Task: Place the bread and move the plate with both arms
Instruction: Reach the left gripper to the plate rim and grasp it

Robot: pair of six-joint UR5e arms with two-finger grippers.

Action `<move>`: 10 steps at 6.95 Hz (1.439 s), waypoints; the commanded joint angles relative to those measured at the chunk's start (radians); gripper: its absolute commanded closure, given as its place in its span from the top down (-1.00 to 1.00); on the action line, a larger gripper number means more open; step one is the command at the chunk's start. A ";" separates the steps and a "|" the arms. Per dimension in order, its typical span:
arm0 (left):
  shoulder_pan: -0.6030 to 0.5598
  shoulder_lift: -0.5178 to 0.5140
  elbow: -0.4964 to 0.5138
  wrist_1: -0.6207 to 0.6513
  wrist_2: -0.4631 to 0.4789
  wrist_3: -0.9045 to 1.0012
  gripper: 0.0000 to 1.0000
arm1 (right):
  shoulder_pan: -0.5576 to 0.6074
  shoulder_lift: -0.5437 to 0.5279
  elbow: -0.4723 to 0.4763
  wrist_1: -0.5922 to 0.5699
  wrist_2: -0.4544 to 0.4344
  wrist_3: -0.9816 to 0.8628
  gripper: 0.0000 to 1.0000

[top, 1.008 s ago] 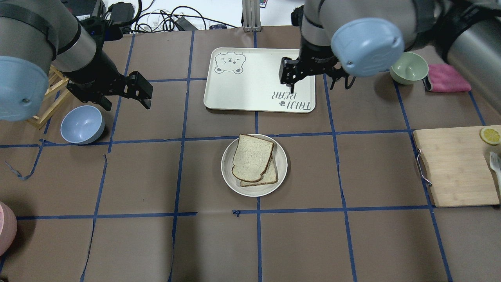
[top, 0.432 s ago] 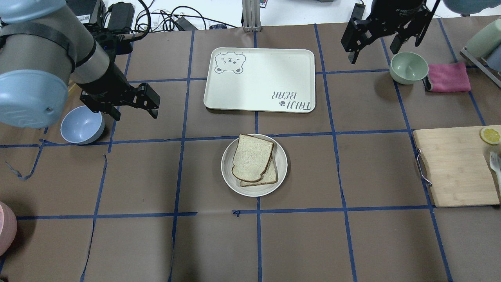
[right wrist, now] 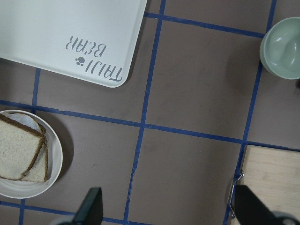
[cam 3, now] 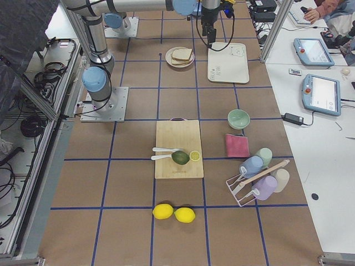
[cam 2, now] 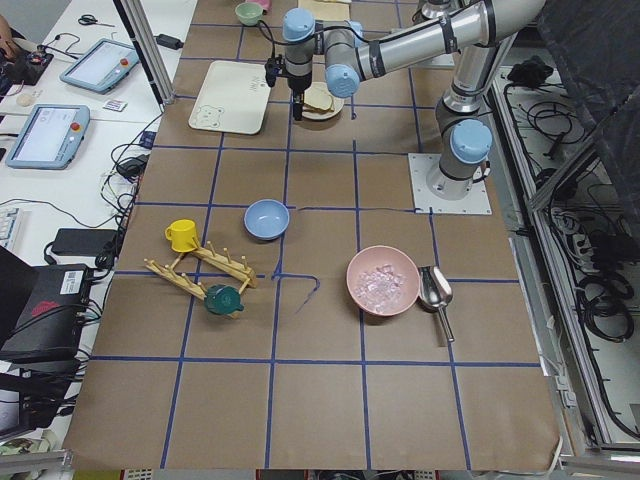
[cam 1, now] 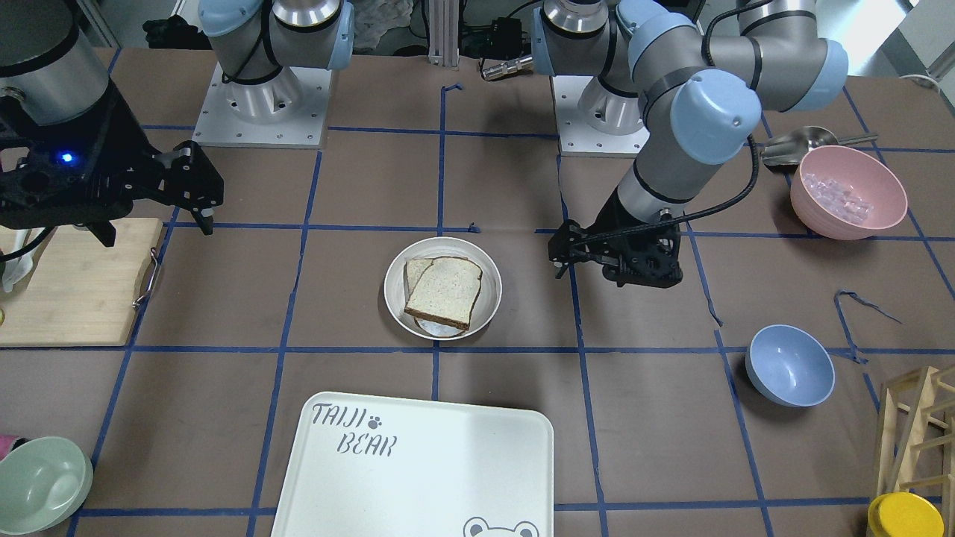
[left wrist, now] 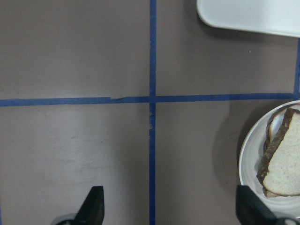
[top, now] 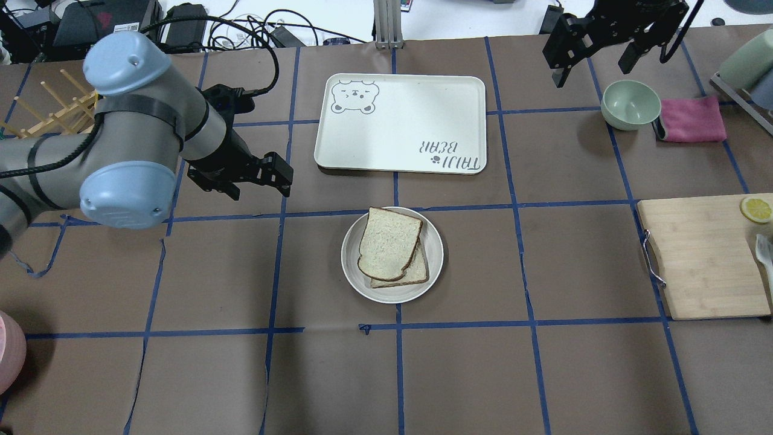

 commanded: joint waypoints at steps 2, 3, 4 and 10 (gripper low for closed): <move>-0.067 -0.151 -0.012 0.100 -0.085 -0.061 1.00 | 0.083 -0.032 0.009 -0.001 -0.003 0.150 1.00; -0.072 -0.187 -0.015 0.175 -0.088 -0.061 0.68 | 0.090 -0.032 0.051 -0.007 -0.003 0.140 1.00; -0.099 -0.215 -0.015 0.192 -0.085 -0.073 0.49 | 0.084 -0.031 0.066 -0.064 -0.017 0.132 1.00; -0.139 -0.265 -0.058 0.198 -0.081 -0.110 0.33 | 0.082 -0.031 0.069 -0.076 -0.020 0.127 1.00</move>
